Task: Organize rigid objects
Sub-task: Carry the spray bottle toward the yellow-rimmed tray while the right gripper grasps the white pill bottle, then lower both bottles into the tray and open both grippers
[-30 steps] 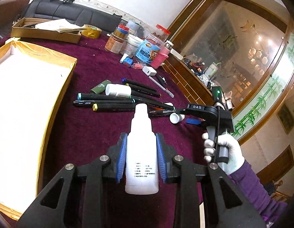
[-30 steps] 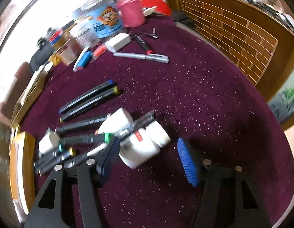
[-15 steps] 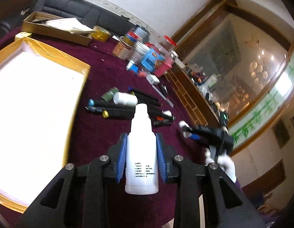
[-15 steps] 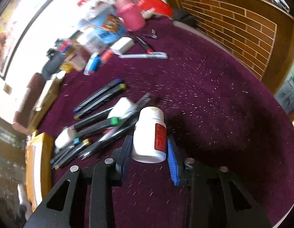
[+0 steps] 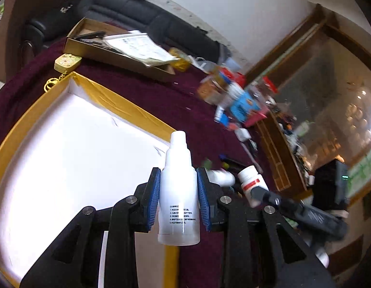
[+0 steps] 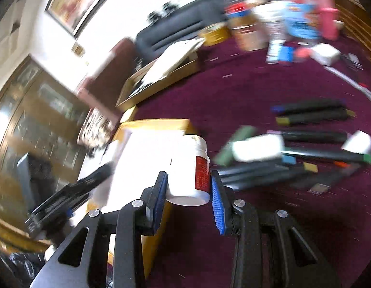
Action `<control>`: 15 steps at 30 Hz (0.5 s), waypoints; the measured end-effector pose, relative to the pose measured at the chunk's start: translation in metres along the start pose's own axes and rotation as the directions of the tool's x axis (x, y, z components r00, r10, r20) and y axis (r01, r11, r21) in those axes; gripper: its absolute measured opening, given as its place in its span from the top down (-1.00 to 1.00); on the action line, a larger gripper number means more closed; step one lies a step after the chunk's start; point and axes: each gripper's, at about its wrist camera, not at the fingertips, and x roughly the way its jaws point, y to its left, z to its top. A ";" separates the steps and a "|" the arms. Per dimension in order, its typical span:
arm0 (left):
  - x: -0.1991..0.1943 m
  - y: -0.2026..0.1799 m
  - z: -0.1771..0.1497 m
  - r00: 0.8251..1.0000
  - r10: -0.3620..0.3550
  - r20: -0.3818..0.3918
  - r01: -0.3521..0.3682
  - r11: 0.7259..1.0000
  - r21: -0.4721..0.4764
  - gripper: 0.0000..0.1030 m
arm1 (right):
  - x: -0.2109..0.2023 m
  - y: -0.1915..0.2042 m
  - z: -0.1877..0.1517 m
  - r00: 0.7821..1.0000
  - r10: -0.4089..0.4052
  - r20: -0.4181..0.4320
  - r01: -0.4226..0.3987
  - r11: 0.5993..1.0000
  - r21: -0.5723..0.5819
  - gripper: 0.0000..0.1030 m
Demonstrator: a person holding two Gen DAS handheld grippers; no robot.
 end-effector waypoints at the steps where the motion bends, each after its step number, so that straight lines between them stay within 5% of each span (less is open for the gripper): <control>1: 0.010 0.007 0.004 1.000 0.009 -0.010 -0.010 1.000 -0.016 0.48 | 0.015 0.013 0.004 1.000 -0.008 -0.014 0.008 1.000 -0.017 0.39; 8: 0.051 0.054 0.002 0.998 -0.023 -0.055 0.014 0.987 -0.161 0.49 | 0.095 0.056 0.020 0.986 -0.148 -0.071 0.142 0.986 -0.093 0.39; 15: 0.061 0.077 -0.005 0.996 -0.076 -0.044 0.061 0.961 -0.271 0.46 | 0.120 0.056 0.027 0.975 -0.212 -0.061 0.204 0.973 -0.106 0.38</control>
